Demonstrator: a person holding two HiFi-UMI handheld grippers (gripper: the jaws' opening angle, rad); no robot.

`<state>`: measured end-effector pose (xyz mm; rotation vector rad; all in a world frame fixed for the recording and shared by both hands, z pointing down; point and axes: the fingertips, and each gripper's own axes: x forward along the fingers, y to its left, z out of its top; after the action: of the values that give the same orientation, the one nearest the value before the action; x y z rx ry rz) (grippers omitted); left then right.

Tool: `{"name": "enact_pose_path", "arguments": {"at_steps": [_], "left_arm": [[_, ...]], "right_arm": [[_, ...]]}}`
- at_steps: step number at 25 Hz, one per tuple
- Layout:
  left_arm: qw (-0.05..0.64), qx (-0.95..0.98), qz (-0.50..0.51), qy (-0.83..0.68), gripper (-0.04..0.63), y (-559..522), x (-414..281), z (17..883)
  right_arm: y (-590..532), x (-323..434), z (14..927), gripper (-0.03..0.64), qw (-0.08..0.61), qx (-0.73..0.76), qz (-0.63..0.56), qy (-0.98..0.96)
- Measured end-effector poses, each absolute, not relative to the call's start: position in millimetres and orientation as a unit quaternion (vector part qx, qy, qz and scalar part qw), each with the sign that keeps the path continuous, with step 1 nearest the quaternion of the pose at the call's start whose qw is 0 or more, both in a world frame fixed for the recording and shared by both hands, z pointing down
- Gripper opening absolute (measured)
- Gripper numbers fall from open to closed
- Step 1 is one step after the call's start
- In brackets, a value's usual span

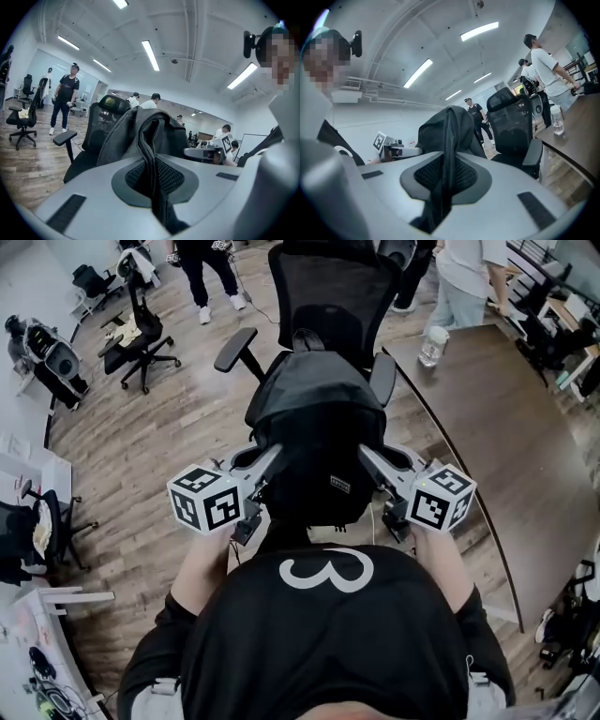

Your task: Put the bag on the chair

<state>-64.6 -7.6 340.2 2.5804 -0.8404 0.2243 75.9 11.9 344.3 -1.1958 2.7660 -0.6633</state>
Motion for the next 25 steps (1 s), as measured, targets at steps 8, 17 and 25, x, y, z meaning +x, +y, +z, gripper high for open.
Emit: {"name": "enact_pose_path", "arguments": {"at_steps": [8, 17, 25], "left_arm": [[0.211, 0.933, 0.093, -0.276, 0.025, -63.0, -61.6, 353.8], [0.225, 0.938, 0.112, -0.237, 0.025, -157.4, -65.5, 361.6], [0.238, 0.94, 0.136, -0.202, 0.025, -250.4, -61.1, 369.2]], "right_arm": [[-35.7, 77.3, 359.8, 0.061, 0.044, -0.409, -0.233, 0.881], [-120.4, 71.5, 368.5, 0.061, 0.05, -0.444, -0.247, 0.86], [-202.3, 71.4, 377.4, 0.061, 0.055, -0.476, -0.268, 0.836]]}}
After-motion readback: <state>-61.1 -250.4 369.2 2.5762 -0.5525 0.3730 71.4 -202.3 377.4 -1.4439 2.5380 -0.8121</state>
